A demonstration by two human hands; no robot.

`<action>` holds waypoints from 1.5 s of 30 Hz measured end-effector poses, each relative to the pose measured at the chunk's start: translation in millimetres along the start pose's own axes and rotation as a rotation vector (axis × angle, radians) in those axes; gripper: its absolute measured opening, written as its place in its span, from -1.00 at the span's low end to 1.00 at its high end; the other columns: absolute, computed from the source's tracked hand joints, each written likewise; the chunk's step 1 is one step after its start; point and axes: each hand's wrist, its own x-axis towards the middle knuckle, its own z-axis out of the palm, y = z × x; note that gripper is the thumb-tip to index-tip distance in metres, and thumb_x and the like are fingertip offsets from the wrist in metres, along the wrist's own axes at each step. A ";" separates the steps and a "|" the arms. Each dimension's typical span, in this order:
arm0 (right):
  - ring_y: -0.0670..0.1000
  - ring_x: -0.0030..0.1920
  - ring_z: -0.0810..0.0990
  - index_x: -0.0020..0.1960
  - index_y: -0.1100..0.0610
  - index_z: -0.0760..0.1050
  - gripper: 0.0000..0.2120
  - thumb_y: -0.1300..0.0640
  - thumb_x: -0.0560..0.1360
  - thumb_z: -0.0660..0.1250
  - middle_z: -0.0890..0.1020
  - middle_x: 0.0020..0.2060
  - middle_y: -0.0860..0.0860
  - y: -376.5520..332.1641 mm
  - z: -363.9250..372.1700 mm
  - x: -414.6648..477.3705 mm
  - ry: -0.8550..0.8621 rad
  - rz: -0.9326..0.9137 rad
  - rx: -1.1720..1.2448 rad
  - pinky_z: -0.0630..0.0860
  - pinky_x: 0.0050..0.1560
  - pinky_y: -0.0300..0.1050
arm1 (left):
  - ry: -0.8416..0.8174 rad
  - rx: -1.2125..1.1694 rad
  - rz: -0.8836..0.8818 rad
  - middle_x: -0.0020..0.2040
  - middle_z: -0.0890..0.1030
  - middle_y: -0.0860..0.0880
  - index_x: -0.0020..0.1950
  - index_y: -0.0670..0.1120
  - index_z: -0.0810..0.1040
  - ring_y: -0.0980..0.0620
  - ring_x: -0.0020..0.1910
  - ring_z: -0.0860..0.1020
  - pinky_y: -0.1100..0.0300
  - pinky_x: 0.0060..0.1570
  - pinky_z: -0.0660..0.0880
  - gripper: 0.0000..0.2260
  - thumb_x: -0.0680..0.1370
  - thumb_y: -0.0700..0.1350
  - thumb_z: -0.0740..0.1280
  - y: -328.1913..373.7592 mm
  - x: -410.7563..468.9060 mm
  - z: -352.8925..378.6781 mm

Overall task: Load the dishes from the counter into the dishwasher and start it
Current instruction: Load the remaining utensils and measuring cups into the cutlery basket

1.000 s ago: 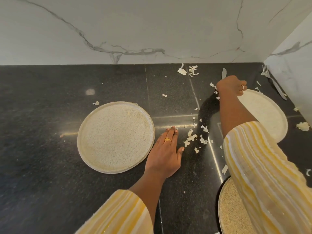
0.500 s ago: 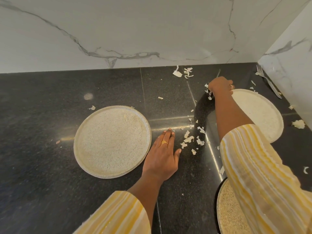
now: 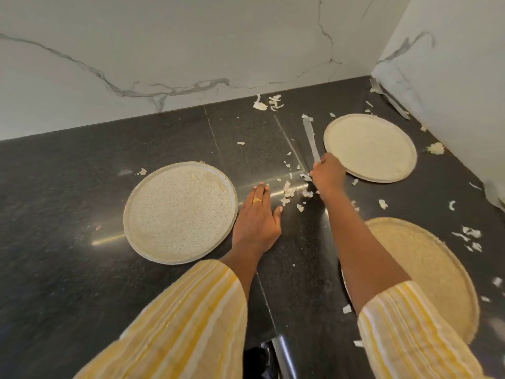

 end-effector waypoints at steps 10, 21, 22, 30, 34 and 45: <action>-0.01 -0.17 0.45 0.10 0.21 0.49 -0.79 0.27 0.59 0.10 0.51 -0.15 0.06 49.3 -24.1 -151.0 0.117 -0.072 0.079 0.28 -0.27 -0.27 | 0.047 -0.101 0.072 0.49 0.23 -0.14 0.46 -0.20 0.24 -0.06 0.49 0.14 0.10 0.48 0.06 -0.57 0.64 -0.03 0.07 5.5 -10.7 -14.4; 0.01 -0.25 0.50 -0.14 0.12 0.45 -0.81 0.19 0.61 0.12 0.52 -0.29 0.03 72.9 -24.1 -292.7 0.179 0.102 0.266 0.30 -0.36 -0.28 | 0.057 -0.276 0.332 0.38 0.35 -0.18 0.41 -0.22 0.28 -0.10 0.40 0.26 0.09 0.40 0.20 -0.61 0.62 -0.09 0.11 1.2 -112.4 -26.1; -0.03 -0.28 0.47 -0.14 0.10 0.43 -0.81 0.18 0.61 0.11 0.51 -0.30 0.01 73.2 -22.8 -306.6 0.199 0.103 0.257 0.29 -0.37 -0.29 | 0.044 -0.290 0.349 0.41 0.33 -0.18 0.43 -0.23 0.26 -0.09 0.43 0.23 0.10 0.42 0.17 -0.59 0.62 -0.09 0.10 -0.6 -122.6 -28.0; -0.08 -0.29 0.39 -0.08 0.12 0.44 -0.80 0.26 0.59 0.07 0.45 -0.29 -0.04 88.4 -7.9 -434.3 0.325 0.120 0.220 0.36 -0.22 -0.19 | -0.055 -0.388 0.531 0.41 0.31 -0.21 0.48 -0.25 0.14 -0.11 0.40 0.25 0.09 0.39 0.22 -0.52 0.61 -0.13 0.15 -7.0 -233.2 -34.8; -0.16 -0.27 0.37 -0.10 0.02 0.39 -0.77 0.25 0.60 0.03 0.42 -0.28 -0.13 111.3 -1.6 -498.6 0.342 0.146 0.108 0.35 -0.20 -0.22 | -0.194 -0.444 0.559 0.49 0.20 -0.17 0.51 -0.19 0.09 -0.07 0.48 0.15 0.14 0.40 0.16 -0.50 0.61 -0.13 0.15 -15.2 -286.6 -18.7; -0.14 -0.28 0.39 -0.10 -0.03 0.37 -0.80 0.14 0.59 0.01 0.40 -0.30 -0.14 207.6 15.7 -661.5 0.318 0.386 0.038 0.31 -0.34 -0.45 | -0.424 -0.312 0.671 0.48 0.21 -0.16 0.51 -0.18 0.09 -0.10 0.47 0.19 0.05 0.45 0.19 -0.51 0.63 -0.09 0.14 -19.2 -444.3 33.1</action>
